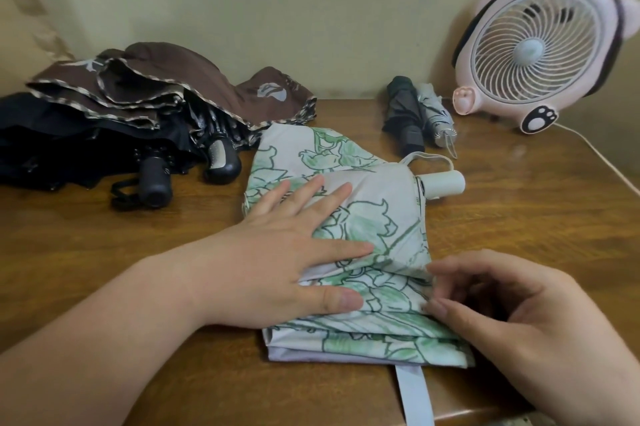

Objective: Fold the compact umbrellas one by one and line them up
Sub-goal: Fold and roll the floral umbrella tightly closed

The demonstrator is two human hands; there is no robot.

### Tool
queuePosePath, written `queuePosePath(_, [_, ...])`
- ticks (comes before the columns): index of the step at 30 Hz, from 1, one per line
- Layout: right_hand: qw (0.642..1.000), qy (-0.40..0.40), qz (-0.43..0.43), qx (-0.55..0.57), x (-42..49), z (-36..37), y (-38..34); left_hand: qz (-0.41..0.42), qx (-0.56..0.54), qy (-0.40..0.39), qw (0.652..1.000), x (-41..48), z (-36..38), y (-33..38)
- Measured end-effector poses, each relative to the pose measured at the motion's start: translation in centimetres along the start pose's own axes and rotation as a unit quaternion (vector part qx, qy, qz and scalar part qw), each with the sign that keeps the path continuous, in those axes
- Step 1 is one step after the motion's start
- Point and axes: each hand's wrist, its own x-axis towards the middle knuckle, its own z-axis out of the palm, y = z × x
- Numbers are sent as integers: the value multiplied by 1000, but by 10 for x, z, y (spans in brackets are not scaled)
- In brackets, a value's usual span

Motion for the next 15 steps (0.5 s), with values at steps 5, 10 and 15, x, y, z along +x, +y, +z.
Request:
queuePosePath(5, [970, -41, -94, -218, 2, -5, 1, -5, -27, -9, 1000, -1, -3, 1])
queuePosePath(10, [902, -80, -198, -376, 10, -8, 0, 9, 9, -20, 1000, -2, -2, -2])
queuePosePath(15, [866, -106, -237, -426, 16, -9, -3, 30, 24, -17, 999, -2, -4, -3])
